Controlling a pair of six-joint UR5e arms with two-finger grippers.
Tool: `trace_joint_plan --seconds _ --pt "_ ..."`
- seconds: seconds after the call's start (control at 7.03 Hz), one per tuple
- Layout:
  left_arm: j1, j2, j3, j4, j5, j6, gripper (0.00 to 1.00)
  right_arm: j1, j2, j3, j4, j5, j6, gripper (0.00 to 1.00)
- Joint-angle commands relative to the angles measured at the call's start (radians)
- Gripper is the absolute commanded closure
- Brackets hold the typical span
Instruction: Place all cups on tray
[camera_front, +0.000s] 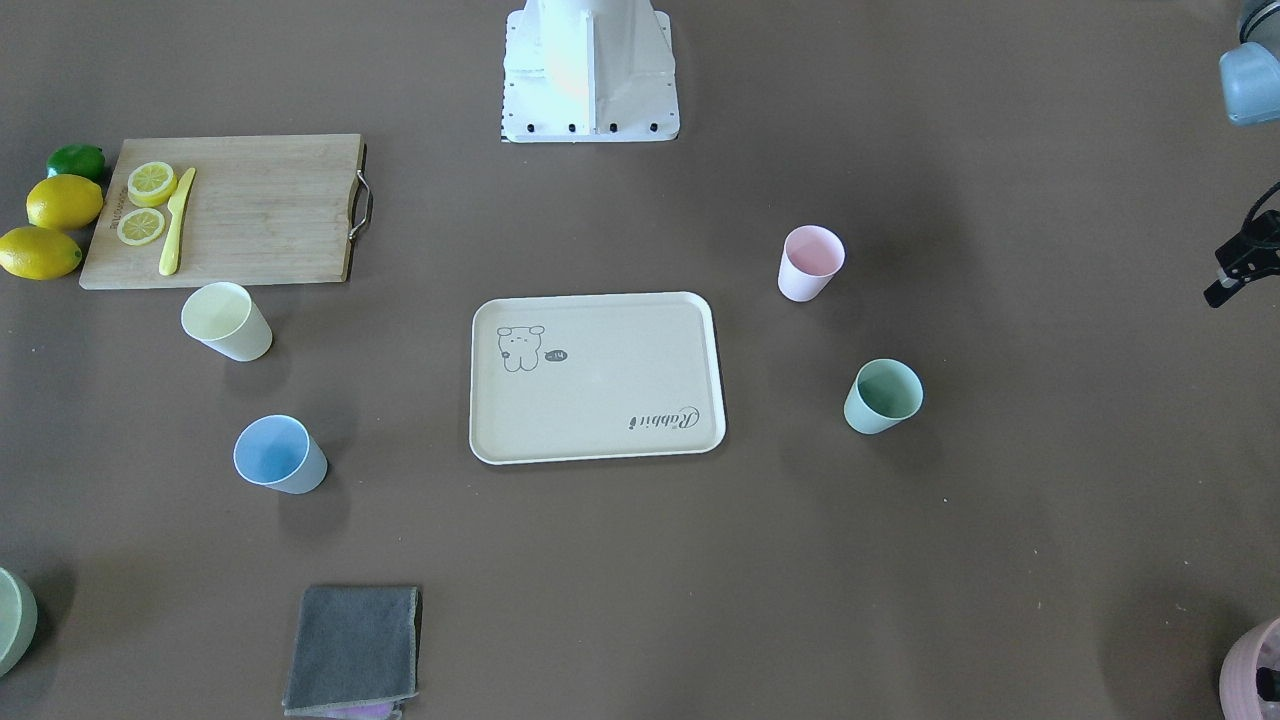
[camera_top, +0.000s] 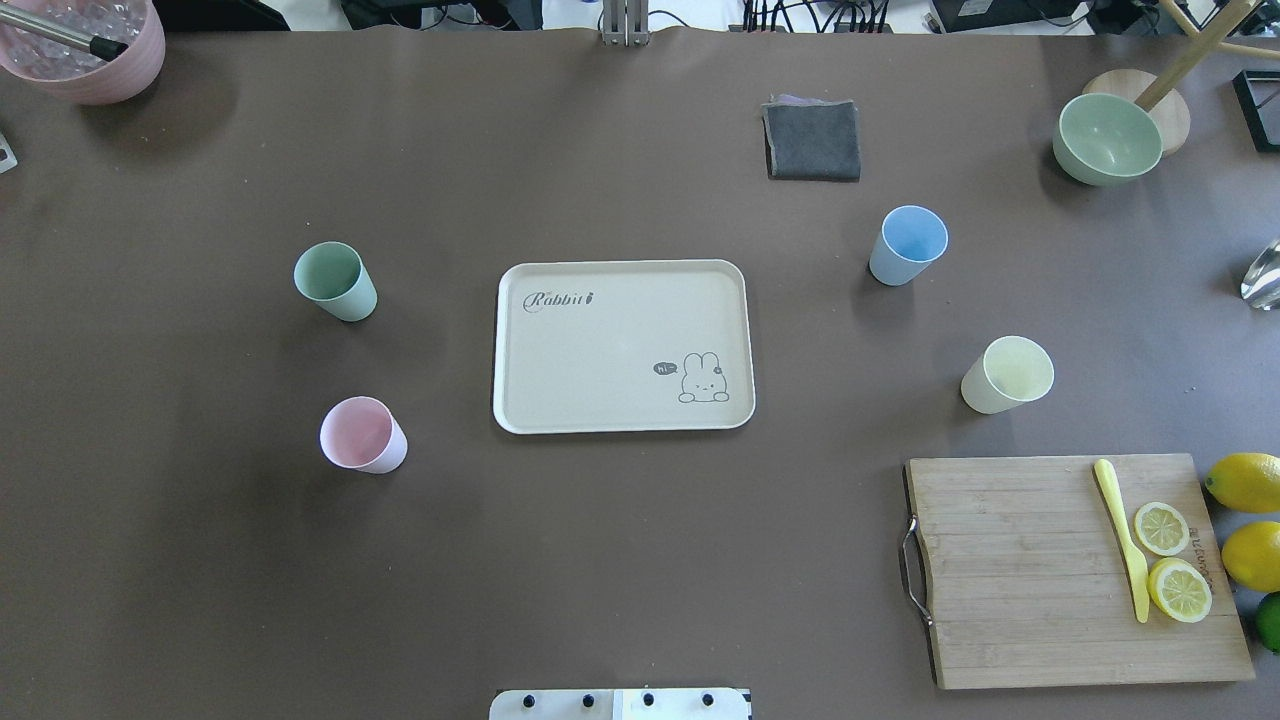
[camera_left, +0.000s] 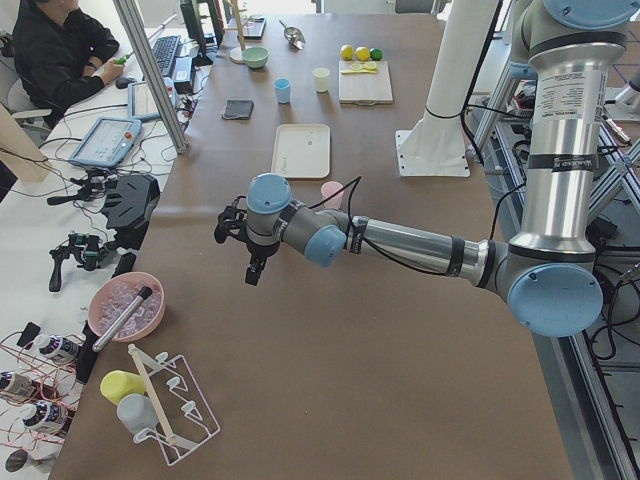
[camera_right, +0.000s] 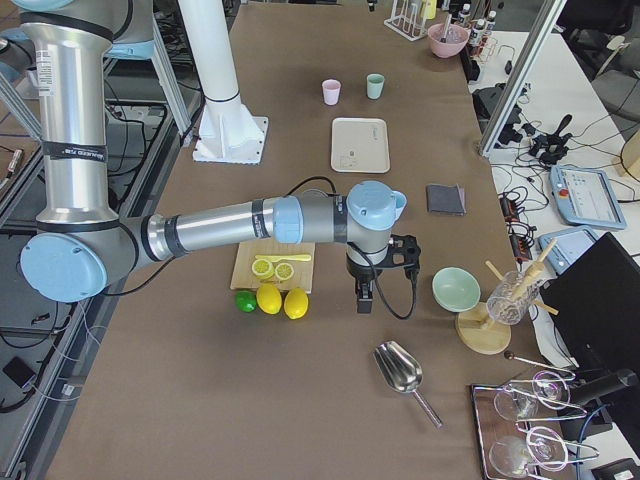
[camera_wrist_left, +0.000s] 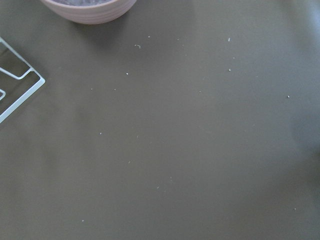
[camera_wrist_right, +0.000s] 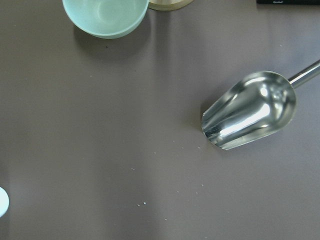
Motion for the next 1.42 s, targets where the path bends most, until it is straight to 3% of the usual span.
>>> trace_joint_plan --seconds 0.0,0.28,0.43,0.85,1.14,1.28 --pt "0.016 -0.063 0.09 -0.042 0.0 0.0 0.02 -0.158 0.055 0.024 0.08 -0.007 0.271 0.0" --pt "0.016 -0.063 0.091 -0.055 0.011 -0.003 0.02 -0.34 0.072 0.023 0.294 -0.08 0.579 0.0" --pt "0.016 -0.06 0.091 -0.052 0.014 -0.002 0.02 -0.403 0.054 0.021 0.365 -0.128 0.635 0.0" --pt "0.015 -0.057 0.087 -0.055 0.079 -0.002 0.02 -0.515 0.025 0.033 0.408 -0.133 0.683 0.0" --pt "0.016 -0.061 0.087 -0.053 0.079 -0.003 0.02 -0.611 -0.055 0.033 0.607 -0.201 0.836 0.0" --pt "0.016 -0.066 0.088 -0.048 0.079 -0.003 0.02 -0.625 -0.056 0.027 0.608 -0.205 0.837 0.0"
